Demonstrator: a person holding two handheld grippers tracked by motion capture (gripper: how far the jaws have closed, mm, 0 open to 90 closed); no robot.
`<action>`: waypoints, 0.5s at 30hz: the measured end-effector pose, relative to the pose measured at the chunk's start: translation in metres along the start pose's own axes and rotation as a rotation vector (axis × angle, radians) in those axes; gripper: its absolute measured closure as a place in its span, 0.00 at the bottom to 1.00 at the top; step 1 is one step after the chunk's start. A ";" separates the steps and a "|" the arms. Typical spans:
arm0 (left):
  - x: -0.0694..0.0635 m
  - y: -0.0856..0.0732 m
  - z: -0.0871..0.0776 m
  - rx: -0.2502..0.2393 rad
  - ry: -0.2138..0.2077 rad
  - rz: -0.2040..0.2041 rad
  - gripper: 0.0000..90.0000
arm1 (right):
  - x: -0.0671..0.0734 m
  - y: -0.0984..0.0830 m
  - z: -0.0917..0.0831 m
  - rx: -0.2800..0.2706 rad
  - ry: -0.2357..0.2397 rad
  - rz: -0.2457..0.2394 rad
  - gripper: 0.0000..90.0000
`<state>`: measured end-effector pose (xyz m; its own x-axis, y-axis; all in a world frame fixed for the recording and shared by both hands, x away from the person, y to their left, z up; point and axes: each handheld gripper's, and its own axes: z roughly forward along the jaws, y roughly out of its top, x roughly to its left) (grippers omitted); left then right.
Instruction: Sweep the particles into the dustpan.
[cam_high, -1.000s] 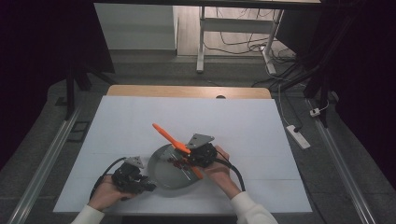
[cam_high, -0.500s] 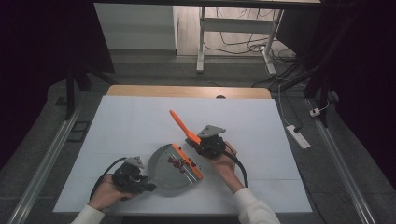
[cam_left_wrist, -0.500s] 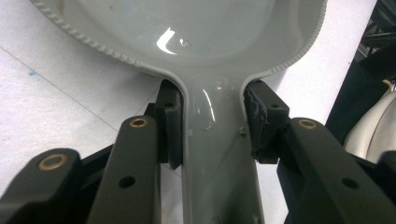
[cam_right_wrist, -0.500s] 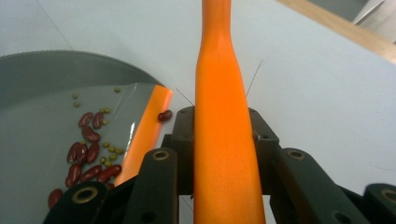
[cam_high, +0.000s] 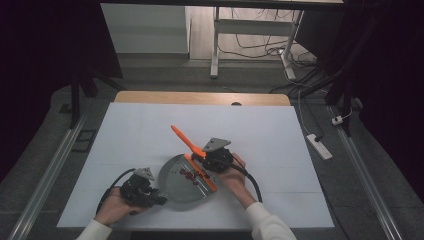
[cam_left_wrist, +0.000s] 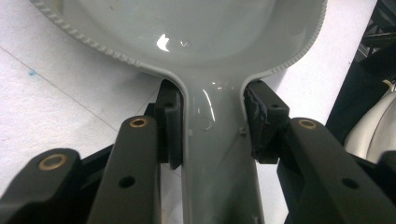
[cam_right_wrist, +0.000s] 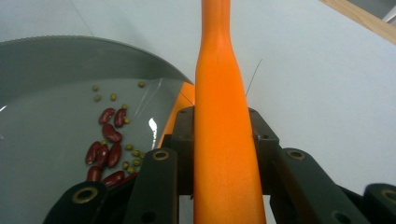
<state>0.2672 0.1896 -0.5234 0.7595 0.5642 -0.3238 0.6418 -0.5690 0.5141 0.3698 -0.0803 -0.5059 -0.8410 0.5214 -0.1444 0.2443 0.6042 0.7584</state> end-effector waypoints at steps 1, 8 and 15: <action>0.000 0.000 0.000 0.000 0.000 0.000 0.68 | 0.001 0.000 0.000 -0.002 0.002 -0.009 0.79; 0.000 0.000 0.000 0.000 0.000 0.000 0.68 | 0.004 0.000 -0.002 -0.006 0.025 -0.012 0.79; 0.000 0.000 0.000 0.000 0.001 0.000 0.68 | 0.015 0.005 -0.012 -0.045 0.057 -0.092 0.79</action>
<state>0.2670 0.1896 -0.5233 0.7592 0.5653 -0.3227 0.6420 -0.5687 0.5142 0.3528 -0.0765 -0.4967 -0.8854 0.4289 -0.1791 0.1440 0.6195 0.7717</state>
